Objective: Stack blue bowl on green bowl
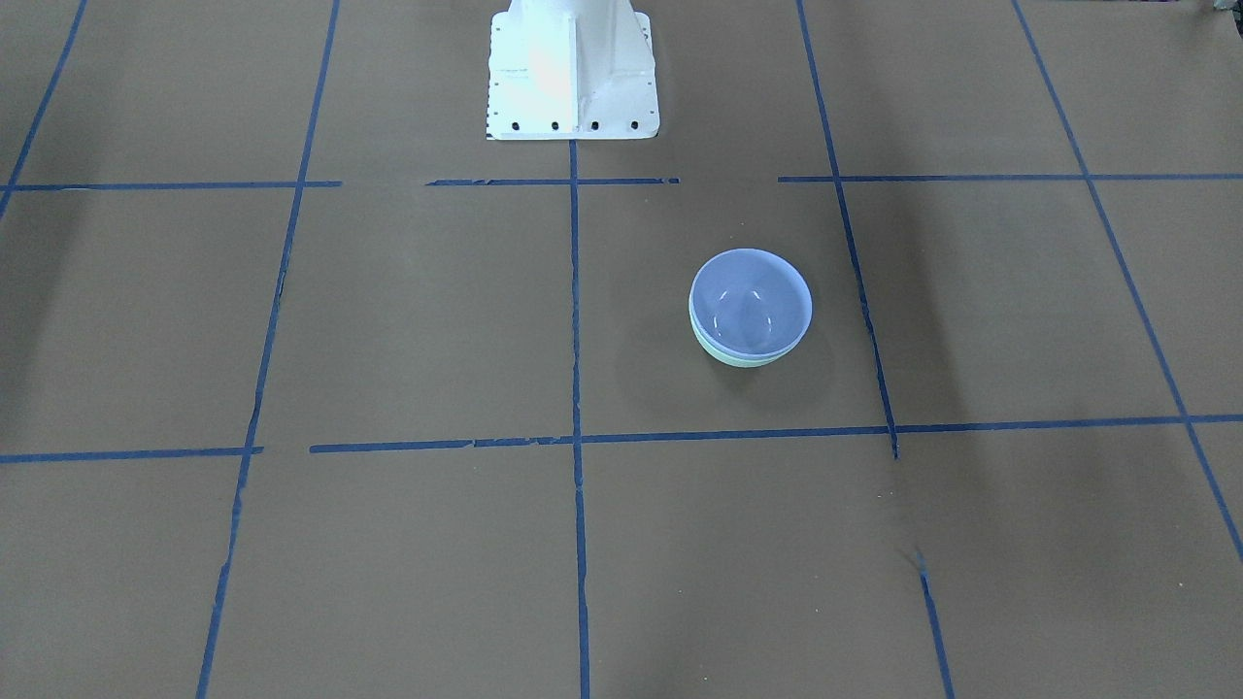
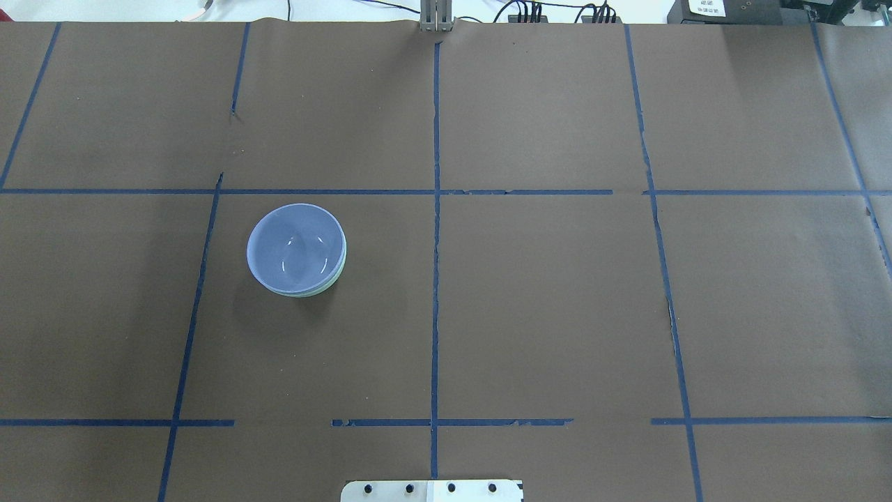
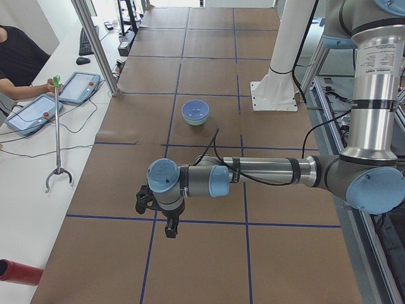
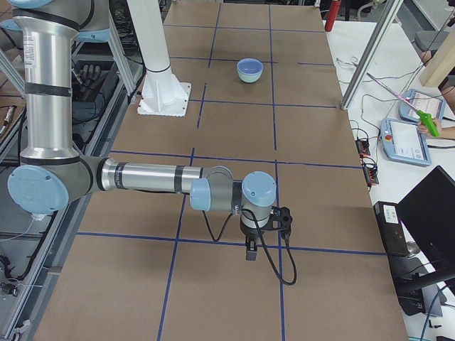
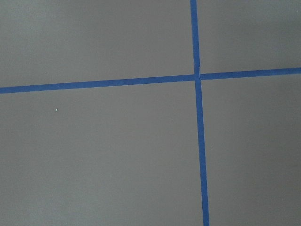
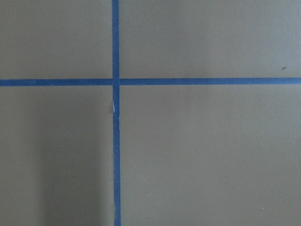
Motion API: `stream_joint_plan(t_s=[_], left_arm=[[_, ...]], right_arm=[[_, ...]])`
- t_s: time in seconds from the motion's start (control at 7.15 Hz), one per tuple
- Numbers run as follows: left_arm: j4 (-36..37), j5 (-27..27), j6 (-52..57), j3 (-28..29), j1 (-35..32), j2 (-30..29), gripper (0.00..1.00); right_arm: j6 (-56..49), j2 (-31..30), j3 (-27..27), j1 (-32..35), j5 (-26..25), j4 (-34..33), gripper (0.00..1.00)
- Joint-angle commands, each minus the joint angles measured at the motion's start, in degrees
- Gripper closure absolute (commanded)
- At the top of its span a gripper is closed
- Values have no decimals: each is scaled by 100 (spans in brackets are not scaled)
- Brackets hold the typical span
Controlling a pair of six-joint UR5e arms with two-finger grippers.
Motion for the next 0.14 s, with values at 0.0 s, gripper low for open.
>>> stream_joint_plan(t_s=[0.0], left_arm=[[0,3,2,-4,3,-2,0]], right_arm=[[0,0,0,0,-2,2,0]])
